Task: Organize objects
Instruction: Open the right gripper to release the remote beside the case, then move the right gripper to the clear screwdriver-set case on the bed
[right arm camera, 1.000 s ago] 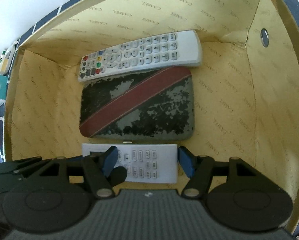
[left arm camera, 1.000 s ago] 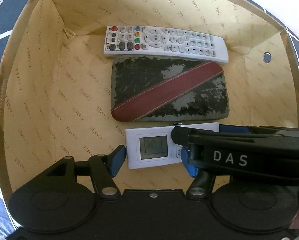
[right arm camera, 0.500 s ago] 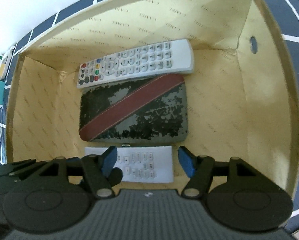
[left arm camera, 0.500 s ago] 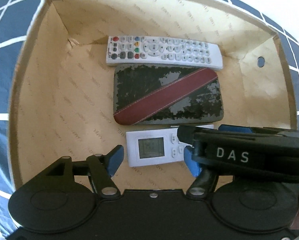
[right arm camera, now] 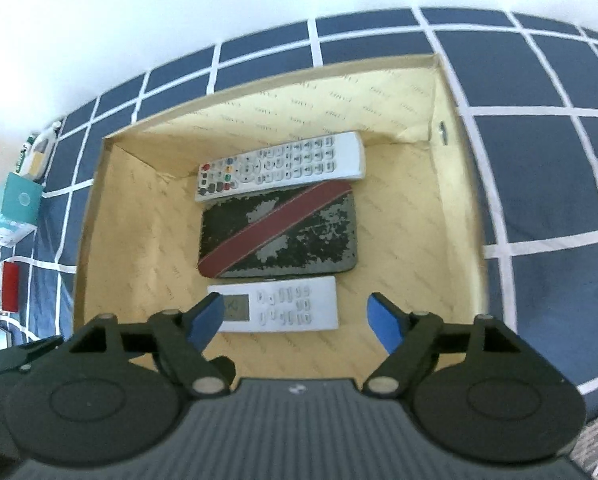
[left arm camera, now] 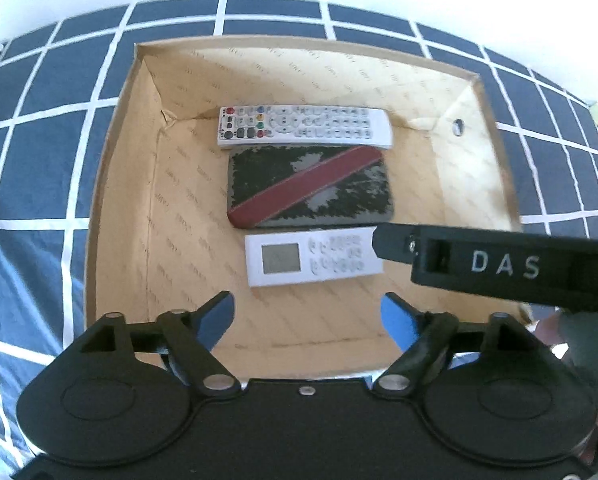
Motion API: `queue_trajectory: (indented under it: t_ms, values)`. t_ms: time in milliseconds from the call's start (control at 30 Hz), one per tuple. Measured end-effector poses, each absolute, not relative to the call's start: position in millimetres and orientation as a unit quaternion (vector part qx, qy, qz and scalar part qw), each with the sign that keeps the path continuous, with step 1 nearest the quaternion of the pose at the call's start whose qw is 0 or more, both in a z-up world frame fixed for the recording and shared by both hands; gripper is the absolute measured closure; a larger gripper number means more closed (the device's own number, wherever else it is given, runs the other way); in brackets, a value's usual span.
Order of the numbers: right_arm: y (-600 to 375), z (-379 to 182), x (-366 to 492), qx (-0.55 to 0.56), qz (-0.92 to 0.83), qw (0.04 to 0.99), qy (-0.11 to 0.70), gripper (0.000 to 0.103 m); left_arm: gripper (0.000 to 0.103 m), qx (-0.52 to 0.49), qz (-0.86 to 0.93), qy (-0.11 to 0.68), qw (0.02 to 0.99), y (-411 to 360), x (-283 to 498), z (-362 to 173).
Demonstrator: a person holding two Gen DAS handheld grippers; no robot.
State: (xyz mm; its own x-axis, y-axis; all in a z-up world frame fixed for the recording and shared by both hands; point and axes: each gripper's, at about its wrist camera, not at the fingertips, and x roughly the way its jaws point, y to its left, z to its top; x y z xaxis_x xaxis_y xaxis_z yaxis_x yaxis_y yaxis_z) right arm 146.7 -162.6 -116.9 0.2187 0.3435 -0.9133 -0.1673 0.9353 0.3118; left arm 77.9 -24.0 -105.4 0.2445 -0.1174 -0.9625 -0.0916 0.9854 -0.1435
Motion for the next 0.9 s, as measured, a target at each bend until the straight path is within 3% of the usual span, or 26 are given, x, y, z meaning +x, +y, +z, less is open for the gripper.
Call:
queue_trajectory:
  t_ms: [467, 900]
  values:
    - [-224, -75, 84, 0.074, 0.150, 0.803, 0.572, 0.000, 0.008, -0.072, 0.005, 0.583, 0.809, -65, 19, -66]
    - [-318, -72, 55, 0.076, 0.148, 0.806, 0.568, 0.000, 0.000, -0.072, 0.029, 0.577, 0.813, -149, -12, -63]
